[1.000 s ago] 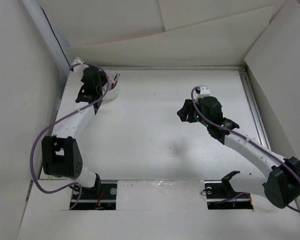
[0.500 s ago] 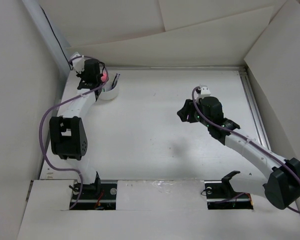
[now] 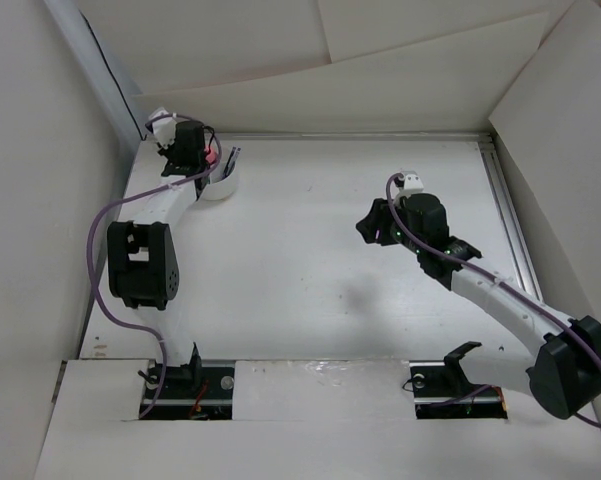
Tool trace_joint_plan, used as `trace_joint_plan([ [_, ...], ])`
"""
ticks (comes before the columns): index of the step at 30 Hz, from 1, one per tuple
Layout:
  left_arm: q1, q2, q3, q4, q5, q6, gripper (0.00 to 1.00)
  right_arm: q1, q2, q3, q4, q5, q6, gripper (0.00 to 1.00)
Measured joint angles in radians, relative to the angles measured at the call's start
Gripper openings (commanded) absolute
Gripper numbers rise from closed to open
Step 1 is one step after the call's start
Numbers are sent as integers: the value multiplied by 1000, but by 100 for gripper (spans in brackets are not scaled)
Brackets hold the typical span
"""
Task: Sort the stationery into containers
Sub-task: Place the stationery into the container, then grab a piece of stationery with the right arm
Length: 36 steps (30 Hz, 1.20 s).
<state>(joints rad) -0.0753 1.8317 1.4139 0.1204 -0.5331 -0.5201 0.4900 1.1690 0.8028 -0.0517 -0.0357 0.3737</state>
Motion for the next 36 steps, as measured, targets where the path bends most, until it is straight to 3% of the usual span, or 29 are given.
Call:
trace_joint_plan([
  [6,-4,0,-65,45,1,-1,1,-8,-7,-1,0,-6,0,57],
  [10,-11,0,-97,51,-2,-4,9,-11,-13,-1,0,-9,0,57],
  [14,-29,0,-103,71,-13,-8,29,-13,-19,-2,0,-10,0,58],
  [15,-31,0,-106,77,-14,-9,41,-14,-21,-2,1,-10,0,59],
  [16,-36,-1,-116,85,-15,-8,48,-16,-22,-2,1,-10,0,63],
  [18,-43,-2,-131,93,-12,-14,54,-23,-26,-2,1,-11,2,67],
  [23,-43,-24,-150,93,-11,-19,54,-43,-31,-2,7,-11,12,84],
  [28,-41,-121,-154,93,17,-39,47,-101,-31,-18,7,31,29,85],
  [30,-41,-180,-156,100,45,-55,43,-141,-31,-24,-1,66,44,72],
  [31,-42,-214,-161,109,62,-65,40,-165,-28,-26,-6,87,53,59],
  [32,-44,-250,-170,124,81,-74,35,-194,-23,-26,-11,105,62,45],
  [33,-48,-287,-185,144,101,-89,31,-224,-13,-26,-12,118,72,18],
  [34,-55,-325,-208,167,118,-99,27,-257,3,-26,-14,133,80,10],
  [36,-87,-391,-257,217,145,-117,20,-316,53,-23,-20,153,104,7],
])
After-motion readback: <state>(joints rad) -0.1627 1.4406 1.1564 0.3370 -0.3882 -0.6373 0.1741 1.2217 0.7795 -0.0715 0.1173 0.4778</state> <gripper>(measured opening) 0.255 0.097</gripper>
